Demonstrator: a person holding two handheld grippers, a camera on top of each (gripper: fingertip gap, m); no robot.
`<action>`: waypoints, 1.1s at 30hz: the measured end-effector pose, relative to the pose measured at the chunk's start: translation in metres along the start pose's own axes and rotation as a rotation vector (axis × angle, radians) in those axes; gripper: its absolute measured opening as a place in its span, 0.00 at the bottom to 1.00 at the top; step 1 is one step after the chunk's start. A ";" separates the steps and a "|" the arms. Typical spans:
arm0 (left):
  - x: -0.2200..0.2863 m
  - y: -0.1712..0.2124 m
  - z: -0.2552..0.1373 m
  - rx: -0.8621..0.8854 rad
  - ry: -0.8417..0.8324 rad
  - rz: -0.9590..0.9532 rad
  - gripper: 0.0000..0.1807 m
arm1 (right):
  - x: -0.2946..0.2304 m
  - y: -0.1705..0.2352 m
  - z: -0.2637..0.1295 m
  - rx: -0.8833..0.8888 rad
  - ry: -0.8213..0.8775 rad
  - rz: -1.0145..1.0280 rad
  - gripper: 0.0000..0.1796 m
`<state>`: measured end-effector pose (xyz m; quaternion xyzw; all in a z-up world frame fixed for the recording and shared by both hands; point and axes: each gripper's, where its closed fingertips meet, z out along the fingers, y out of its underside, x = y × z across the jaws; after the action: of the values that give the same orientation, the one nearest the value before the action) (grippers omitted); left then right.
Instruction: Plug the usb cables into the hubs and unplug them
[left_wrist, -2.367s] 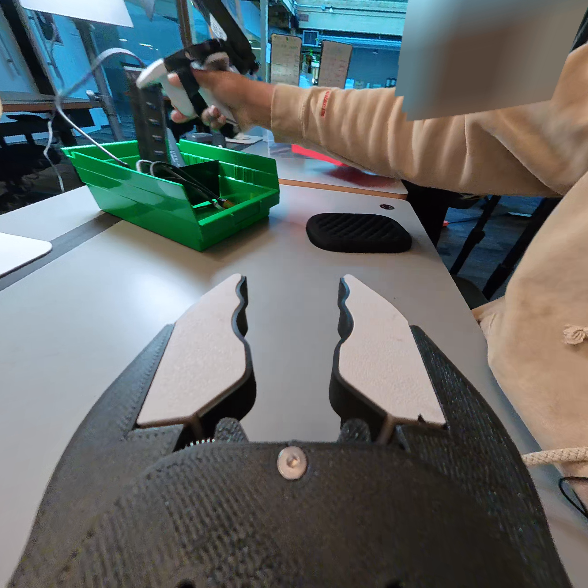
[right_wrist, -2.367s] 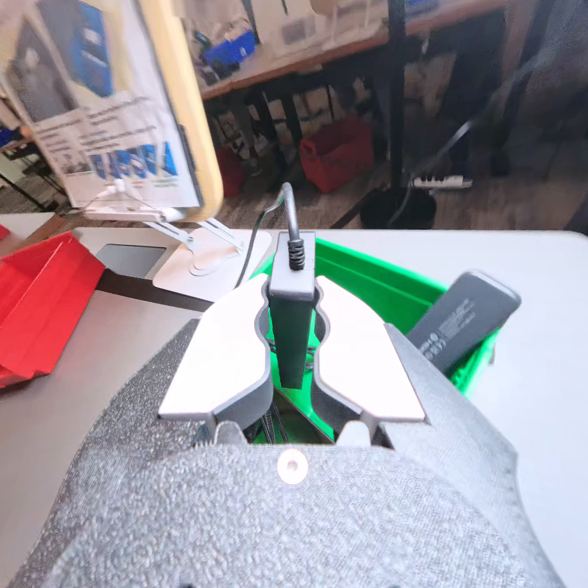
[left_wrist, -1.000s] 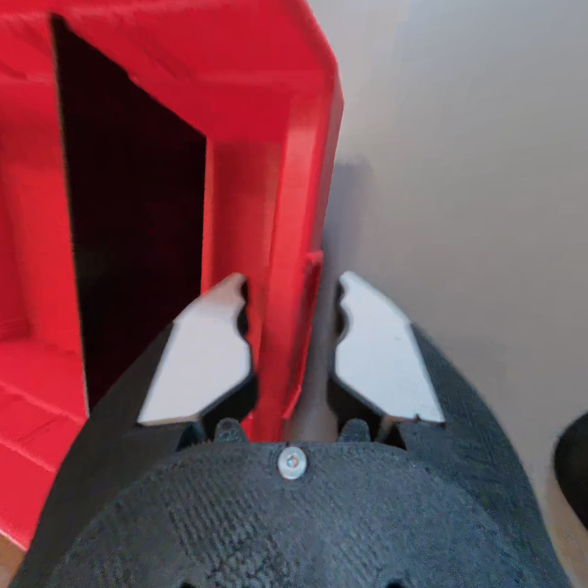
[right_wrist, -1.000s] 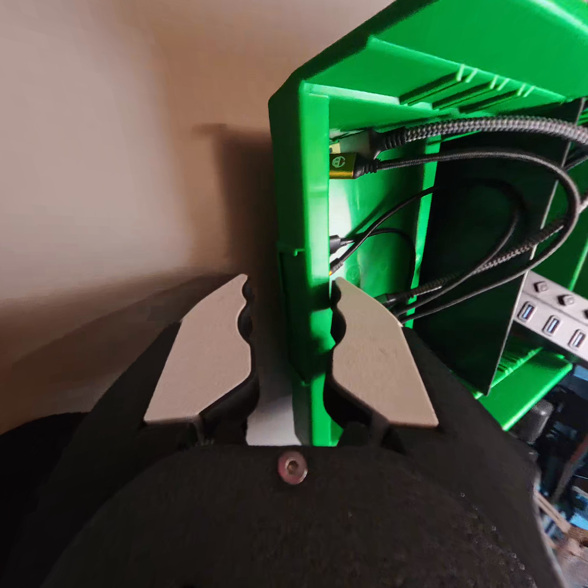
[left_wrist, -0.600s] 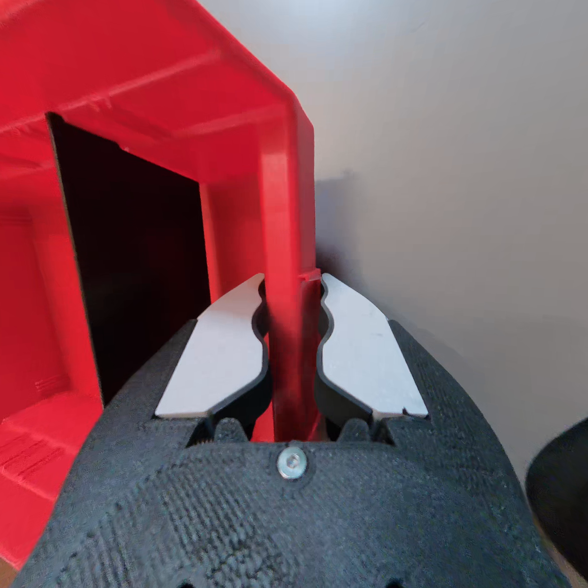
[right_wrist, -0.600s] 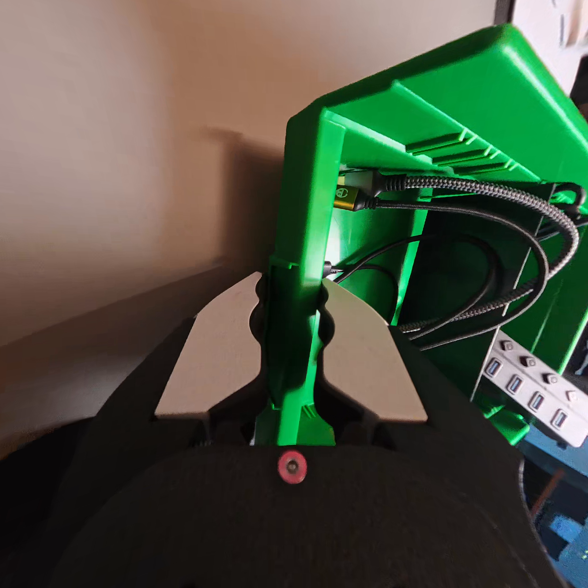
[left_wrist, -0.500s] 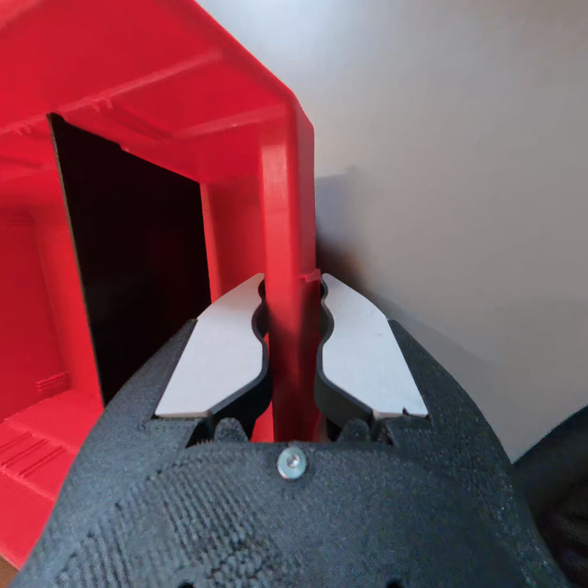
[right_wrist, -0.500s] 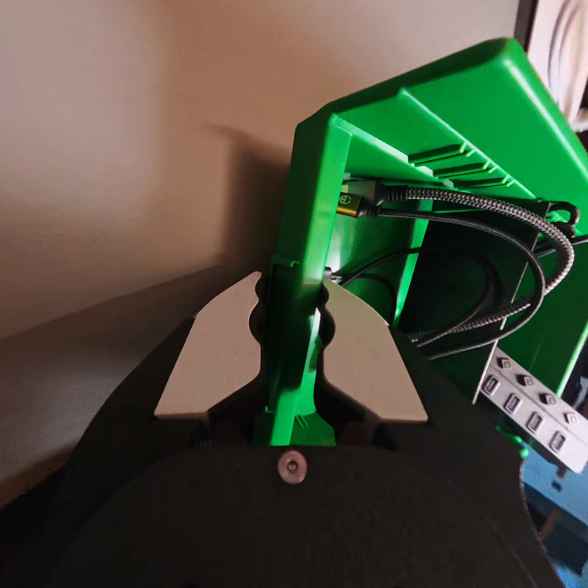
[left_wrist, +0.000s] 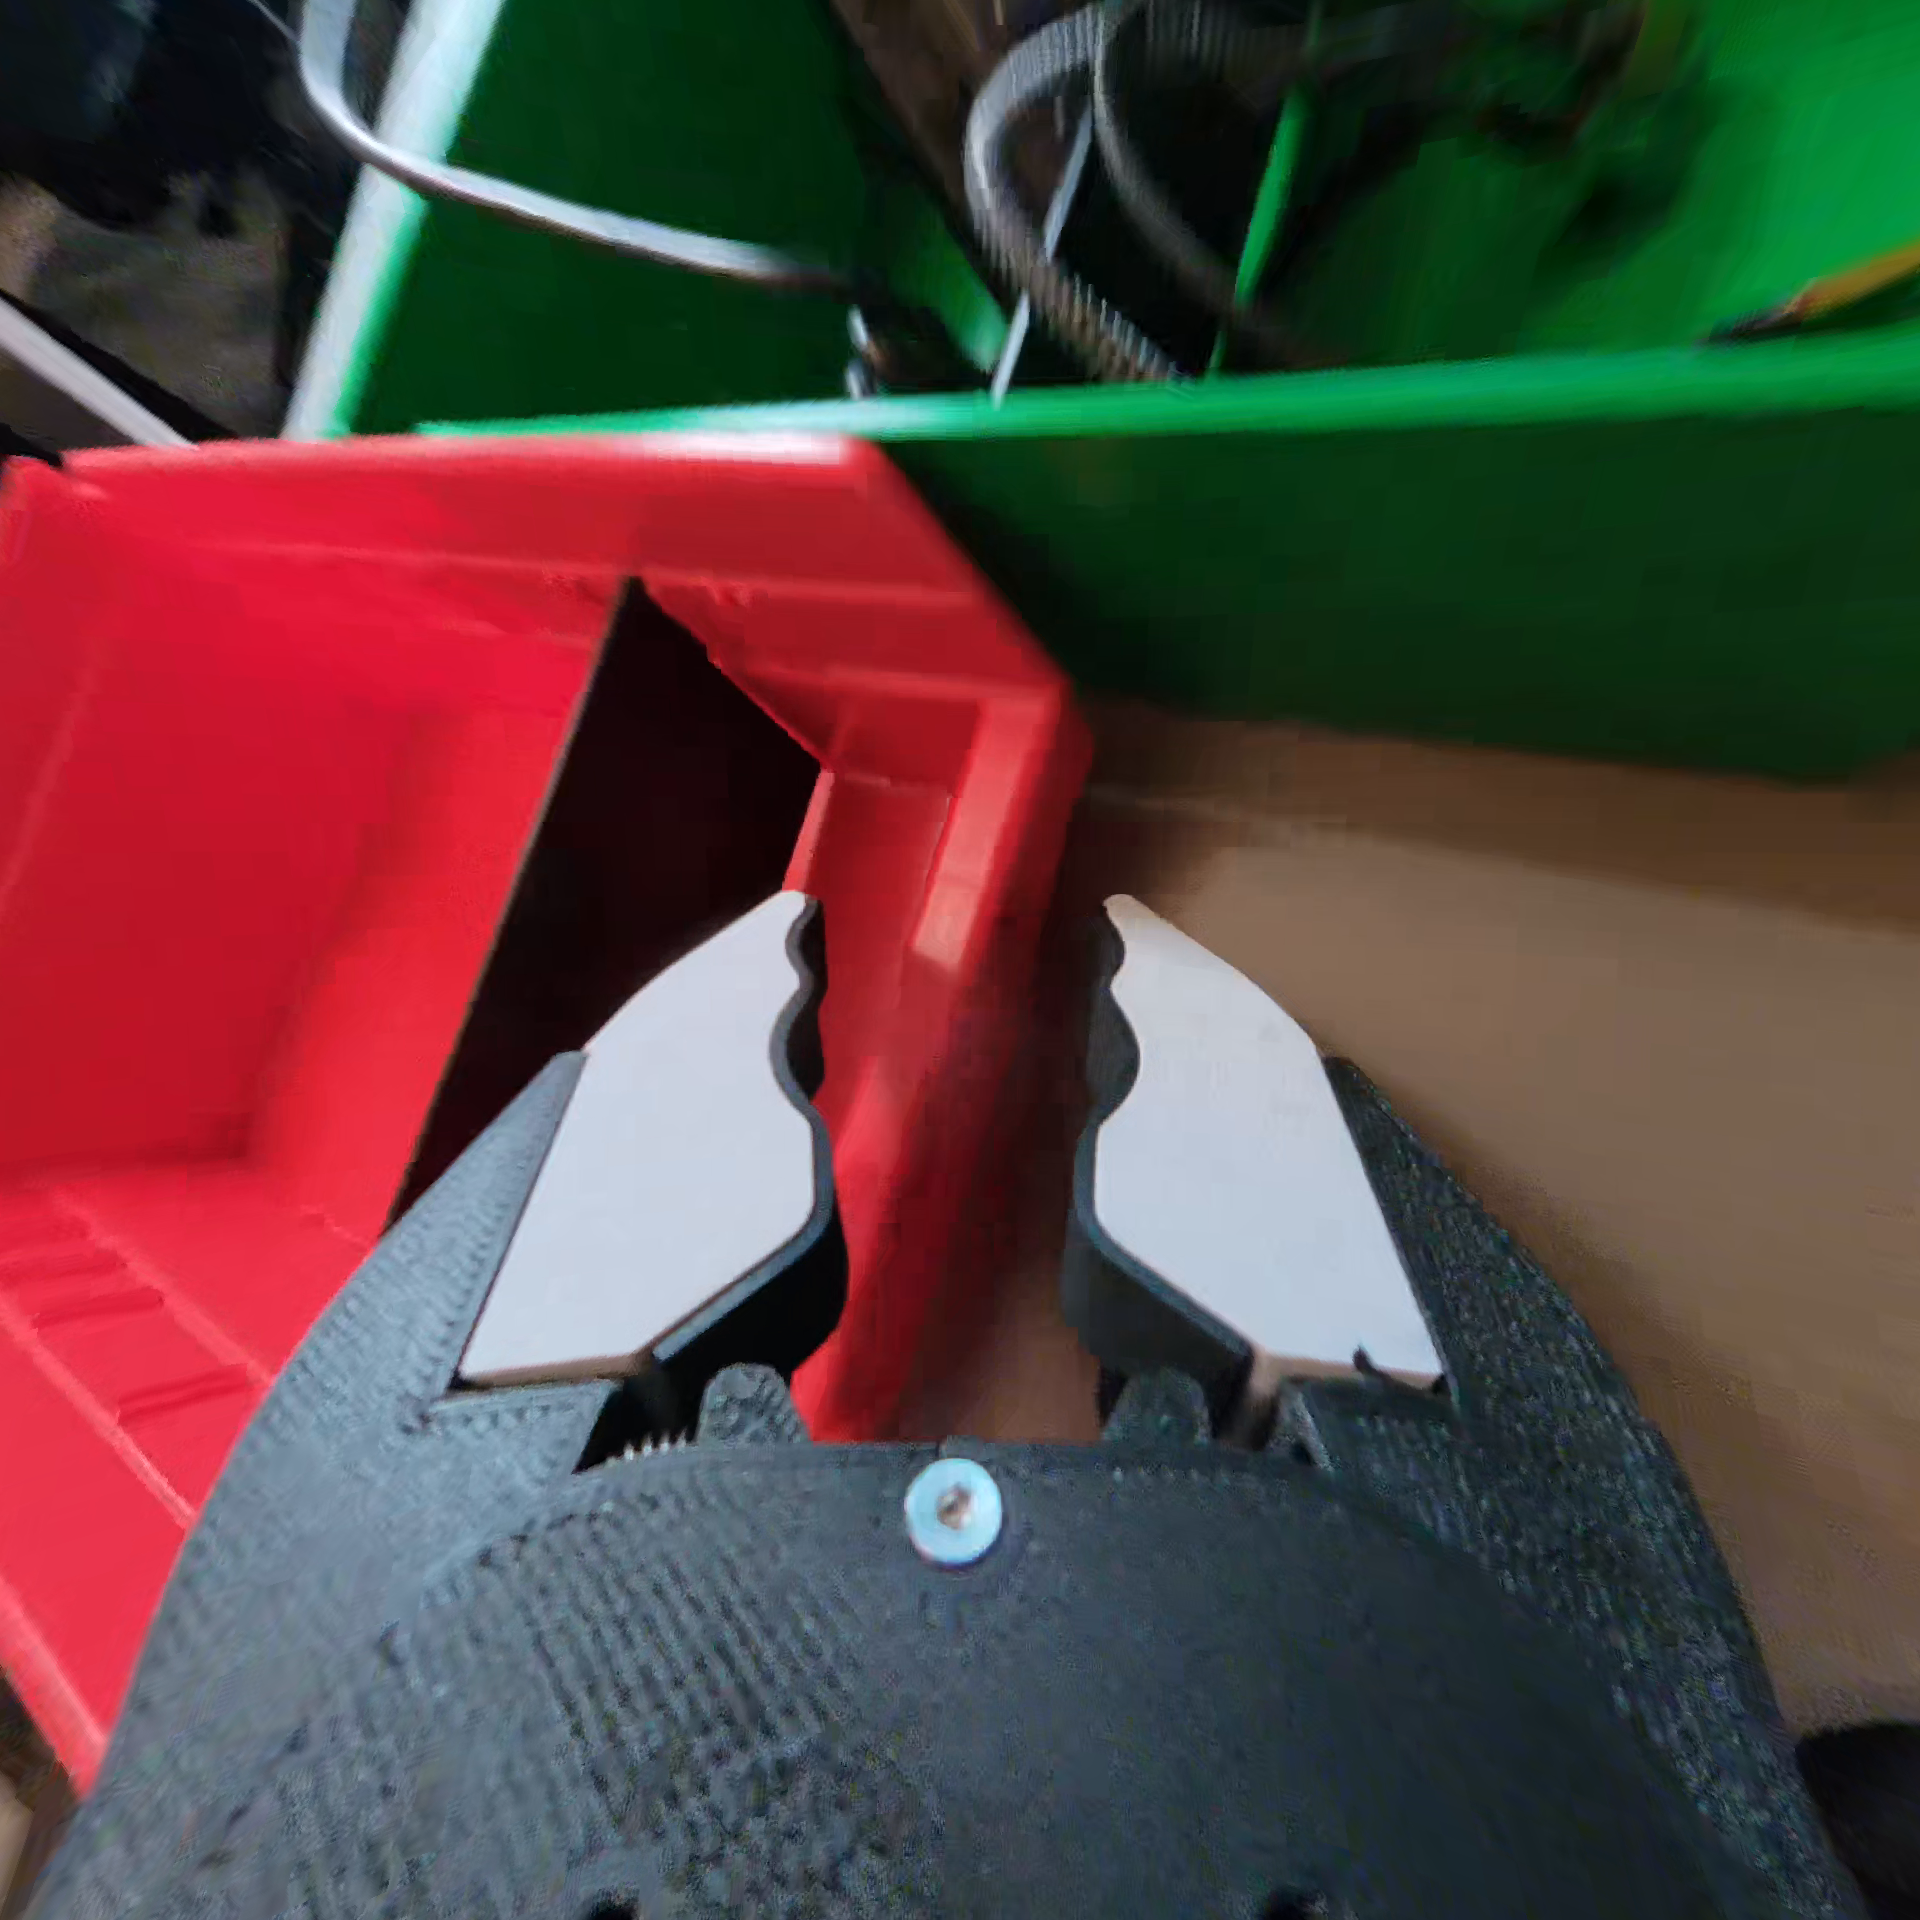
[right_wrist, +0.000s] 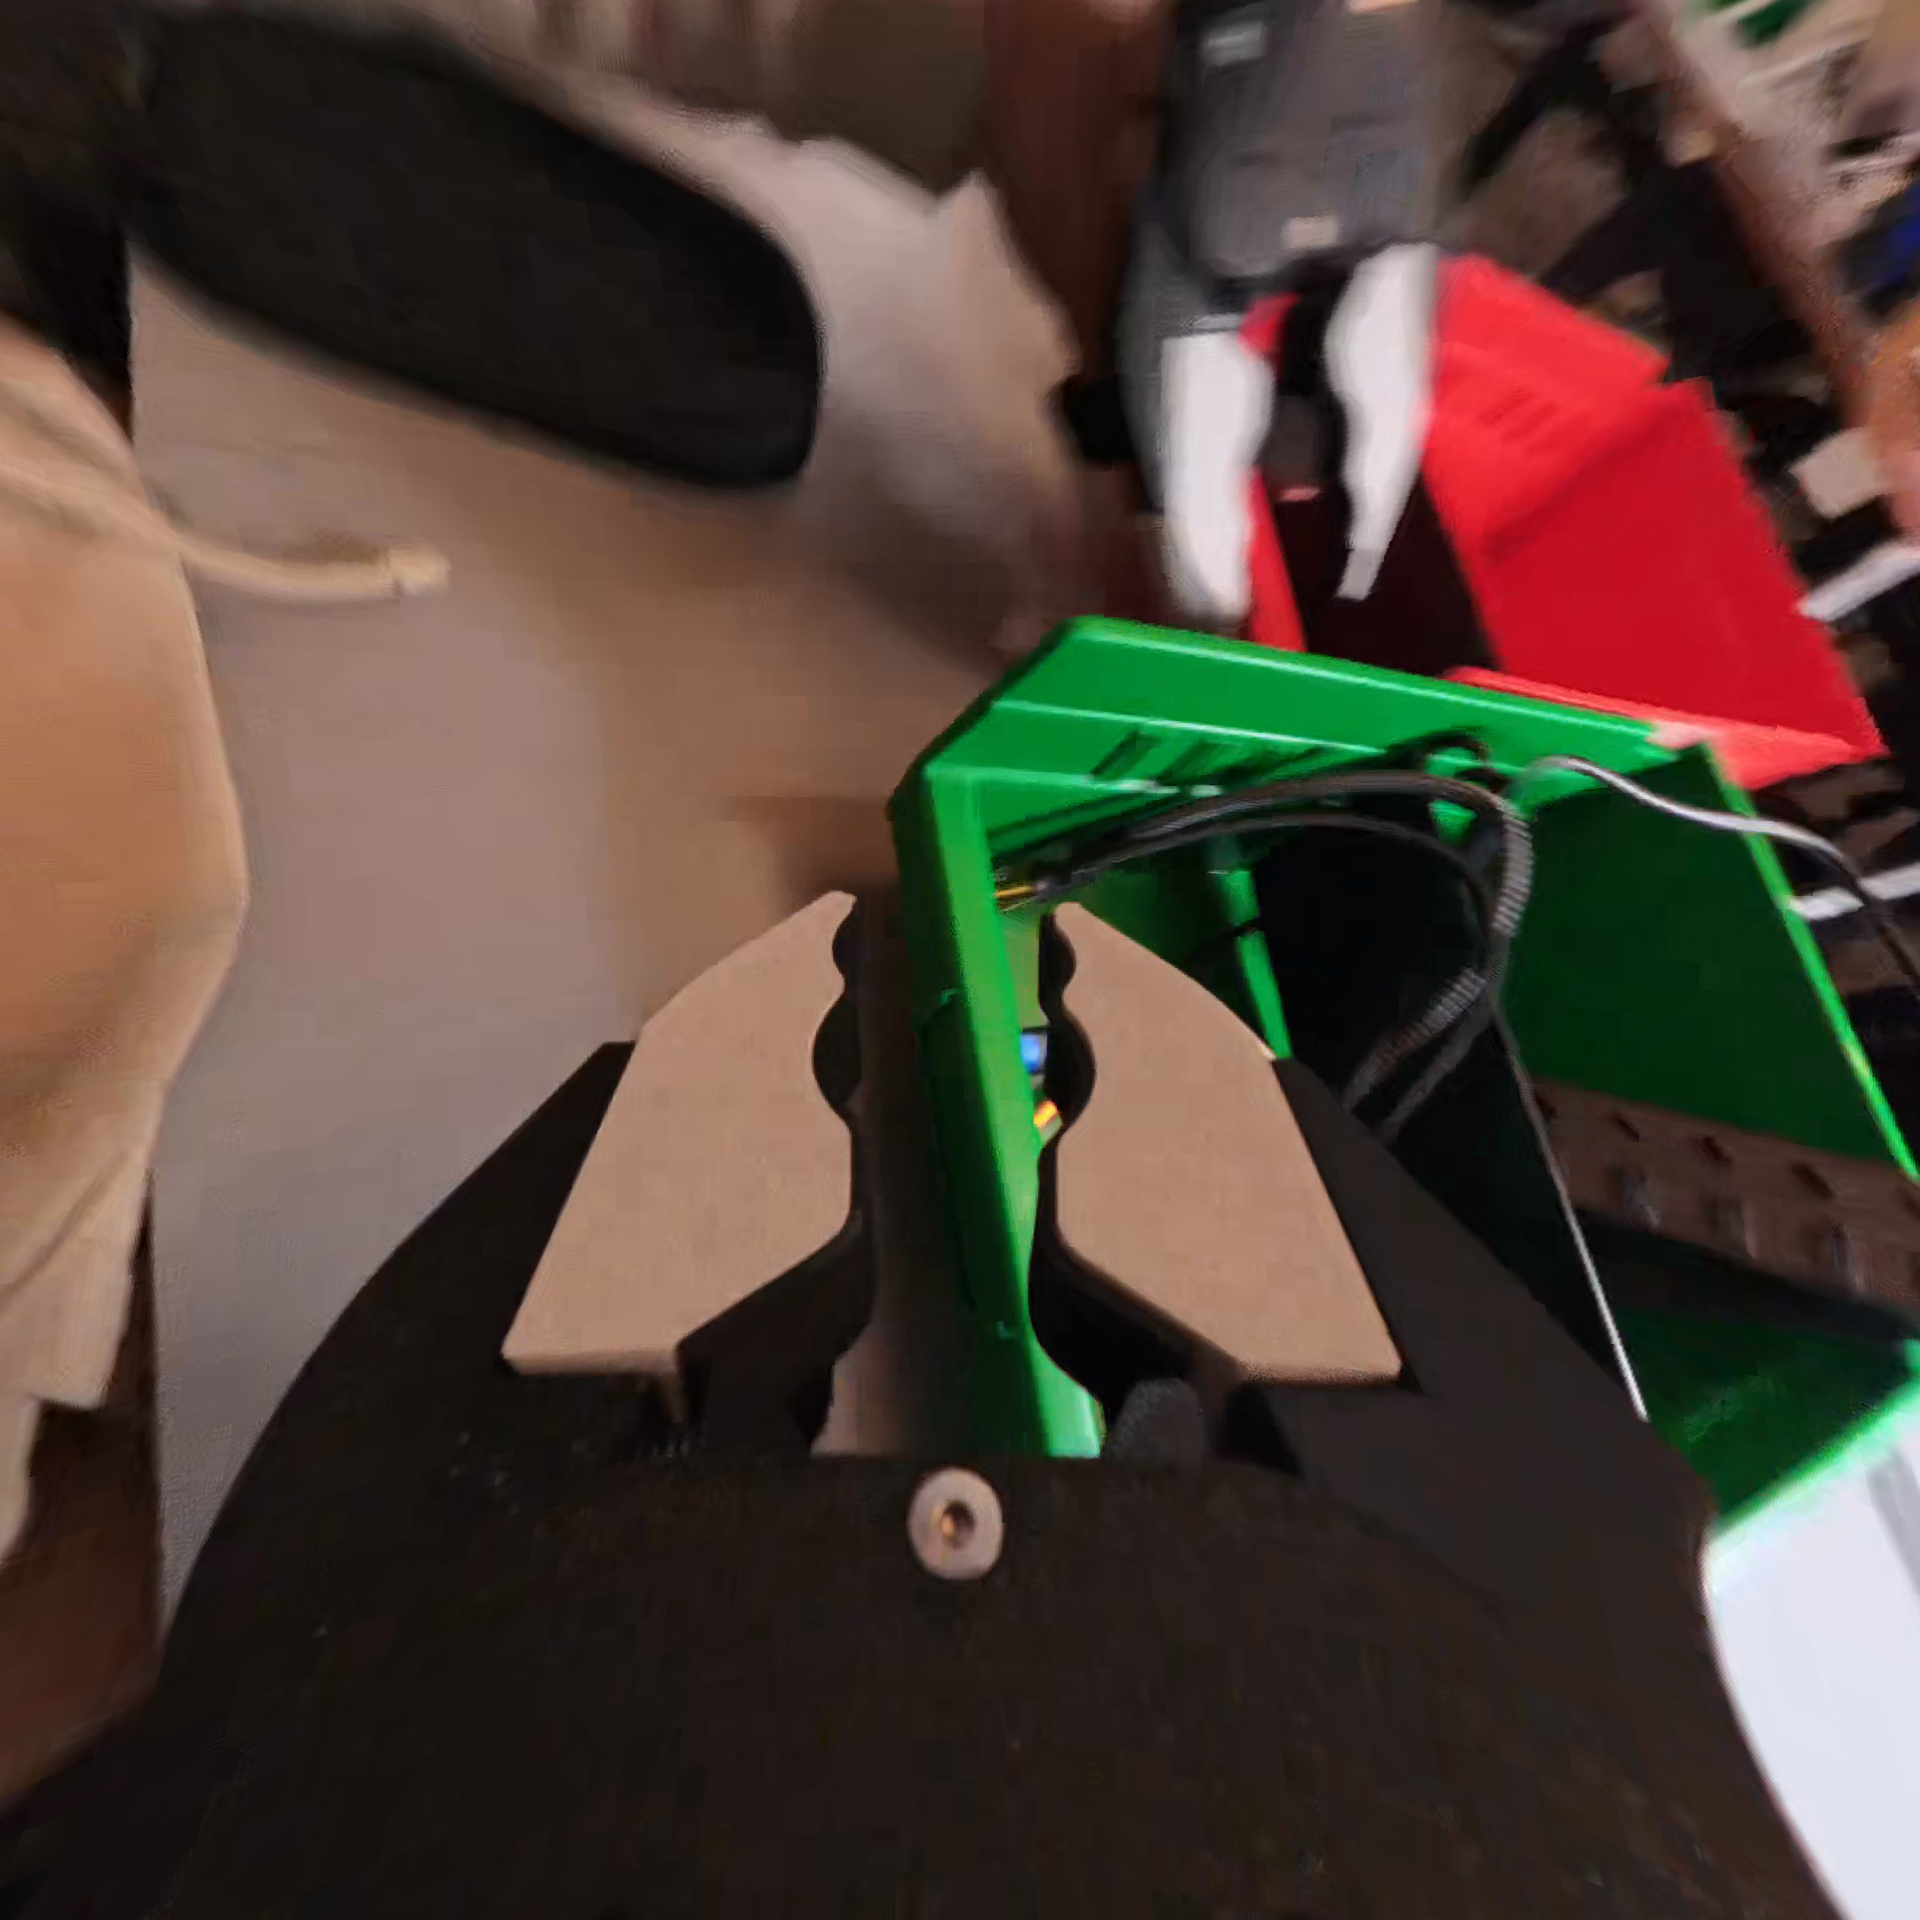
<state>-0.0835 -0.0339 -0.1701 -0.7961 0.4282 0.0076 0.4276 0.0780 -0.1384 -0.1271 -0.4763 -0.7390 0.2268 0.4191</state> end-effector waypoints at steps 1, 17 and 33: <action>0.005 -0.008 -0.011 0.060 -0.008 -0.061 0.27 | 0.011 -0.001 -0.016 0.048 0.067 0.069 0.18; 0.098 -0.064 -0.025 0.373 -0.172 -0.702 0.34 | 0.083 0.116 -0.057 0.203 0.632 0.918 0.25; 0.085 -0.076 -0.016 0.317 -0.337 -0.636 0.13 | 0.076 0.109 -0.073 0.132 0.798 0.772 0.09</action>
<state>0.0166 -0.0818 -0.1404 -0.8007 0.0799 -0.0612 0.5906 0.1802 -0.0266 -0.1359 -0.7339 -0.2795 0.2116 0.5818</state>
